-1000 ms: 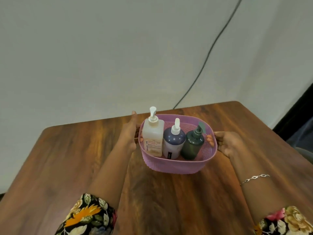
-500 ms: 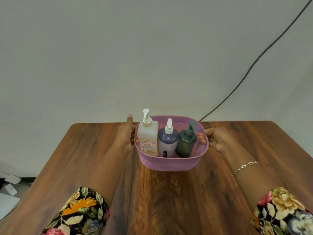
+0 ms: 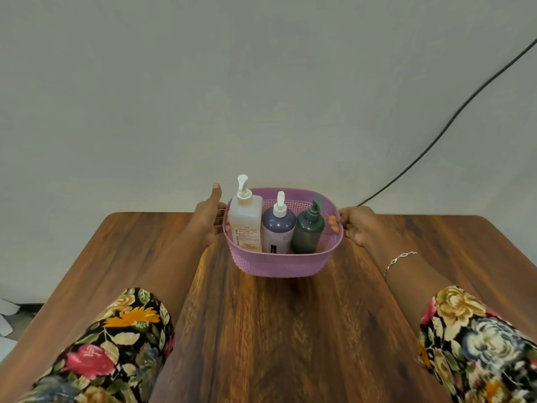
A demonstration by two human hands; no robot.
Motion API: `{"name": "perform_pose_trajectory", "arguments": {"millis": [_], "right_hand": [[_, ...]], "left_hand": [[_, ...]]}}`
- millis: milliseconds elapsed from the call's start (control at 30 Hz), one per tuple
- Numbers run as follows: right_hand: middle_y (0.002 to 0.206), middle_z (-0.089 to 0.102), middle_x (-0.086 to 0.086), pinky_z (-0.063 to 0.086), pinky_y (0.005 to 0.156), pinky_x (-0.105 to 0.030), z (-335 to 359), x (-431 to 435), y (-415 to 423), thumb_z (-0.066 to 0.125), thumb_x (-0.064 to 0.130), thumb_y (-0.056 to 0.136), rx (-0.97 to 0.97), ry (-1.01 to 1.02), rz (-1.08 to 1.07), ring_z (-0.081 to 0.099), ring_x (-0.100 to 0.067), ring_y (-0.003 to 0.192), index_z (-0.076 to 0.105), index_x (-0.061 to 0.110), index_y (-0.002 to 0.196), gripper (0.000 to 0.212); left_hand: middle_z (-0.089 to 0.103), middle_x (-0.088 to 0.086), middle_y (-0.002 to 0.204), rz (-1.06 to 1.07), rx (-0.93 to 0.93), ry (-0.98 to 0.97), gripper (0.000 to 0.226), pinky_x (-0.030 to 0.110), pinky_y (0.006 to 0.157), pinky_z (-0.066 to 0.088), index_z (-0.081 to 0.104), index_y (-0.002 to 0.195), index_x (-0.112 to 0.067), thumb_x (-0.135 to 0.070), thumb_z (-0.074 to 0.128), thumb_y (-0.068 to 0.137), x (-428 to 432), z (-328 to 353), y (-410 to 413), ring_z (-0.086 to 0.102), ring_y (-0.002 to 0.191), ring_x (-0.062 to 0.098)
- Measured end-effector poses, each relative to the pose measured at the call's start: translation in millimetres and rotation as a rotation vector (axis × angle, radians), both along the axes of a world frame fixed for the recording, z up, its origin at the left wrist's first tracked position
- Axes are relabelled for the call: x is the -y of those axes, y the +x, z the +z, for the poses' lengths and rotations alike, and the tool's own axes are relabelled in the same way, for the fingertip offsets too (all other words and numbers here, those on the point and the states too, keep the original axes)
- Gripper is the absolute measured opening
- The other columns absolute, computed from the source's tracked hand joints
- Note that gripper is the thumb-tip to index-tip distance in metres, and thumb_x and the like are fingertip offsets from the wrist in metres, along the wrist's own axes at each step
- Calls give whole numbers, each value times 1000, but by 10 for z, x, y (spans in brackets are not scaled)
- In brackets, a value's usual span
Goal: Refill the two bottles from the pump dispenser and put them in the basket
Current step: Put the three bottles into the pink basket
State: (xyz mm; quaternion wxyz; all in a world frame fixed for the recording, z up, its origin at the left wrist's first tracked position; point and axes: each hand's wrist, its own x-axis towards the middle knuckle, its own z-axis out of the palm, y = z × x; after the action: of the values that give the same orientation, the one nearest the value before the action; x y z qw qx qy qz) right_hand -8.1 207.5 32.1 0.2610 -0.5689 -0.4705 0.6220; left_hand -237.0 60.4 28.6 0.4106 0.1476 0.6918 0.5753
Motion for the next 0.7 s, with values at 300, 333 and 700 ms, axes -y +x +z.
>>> {"name": "perform_pose_trajectory", "arguments": {"millis": [300,333,700], "right_hand": [[78,55,-14,54,59,-24,-213,-268,-137,33,-24,81,76,26,45,56,-19,66,55,-13,112,39],[78,54,-14,53,59,-24,-244,-288,-141,33,-24,81,82,27,48,55,-19,66,55,-13,111,40],[78,58,-14,54,60,-23,-490,-452,-223,37,-12,91,144,67,82,57,-17,65,54,-11,116,31]], "left_hand": [[55,14,126,-21,-1,-9,72,45,101,44,47,130,-1,-59,28,92,-232,-168,-164,54,104,28],[55,14,126,-25,2,-11,72,45,101,44,47,130,0,-59,28,92,-247,-199,-172,54,104,28],[56,13,125,-48,21,-31,75,43,101,43,49,128,1,-60,26,92,-324,-432,-256,55,102,27]]}}
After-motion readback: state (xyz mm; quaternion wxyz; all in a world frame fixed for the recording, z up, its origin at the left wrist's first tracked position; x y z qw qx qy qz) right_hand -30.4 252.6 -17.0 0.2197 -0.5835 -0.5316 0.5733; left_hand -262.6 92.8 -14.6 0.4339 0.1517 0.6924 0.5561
